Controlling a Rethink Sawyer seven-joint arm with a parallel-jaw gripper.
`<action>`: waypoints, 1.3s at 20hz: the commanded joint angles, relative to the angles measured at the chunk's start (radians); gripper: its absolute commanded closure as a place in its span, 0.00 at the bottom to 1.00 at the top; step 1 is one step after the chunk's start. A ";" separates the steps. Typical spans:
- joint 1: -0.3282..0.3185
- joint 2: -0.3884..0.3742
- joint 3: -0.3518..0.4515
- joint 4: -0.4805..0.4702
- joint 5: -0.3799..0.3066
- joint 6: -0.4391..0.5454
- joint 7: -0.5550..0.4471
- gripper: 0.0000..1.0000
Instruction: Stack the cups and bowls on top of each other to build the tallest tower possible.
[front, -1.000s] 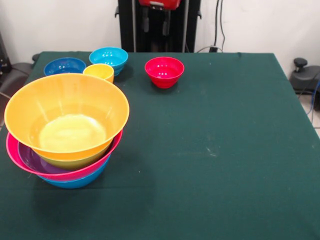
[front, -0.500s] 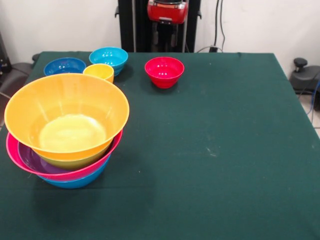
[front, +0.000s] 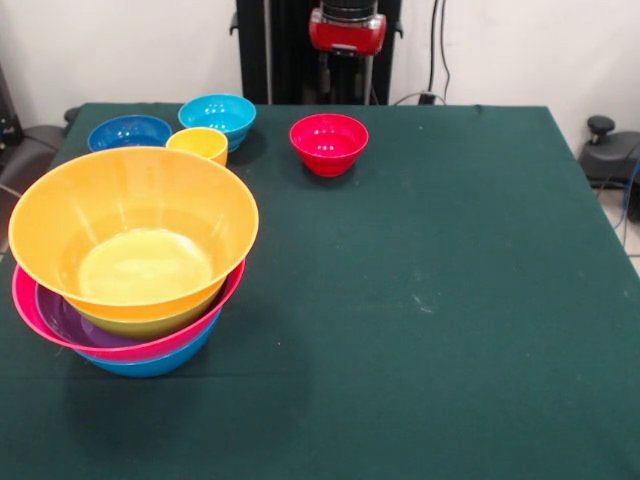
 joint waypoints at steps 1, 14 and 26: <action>0.040 0.158 0.072 -0.158 0.096 -0.107 0.195 0.00; 0.026 0.173 0.099 -0.223 0.129 -0.115 0.155 0.00; 0.007 0.228 0.119 -0.296 0.099 -0.135 0.153 0.00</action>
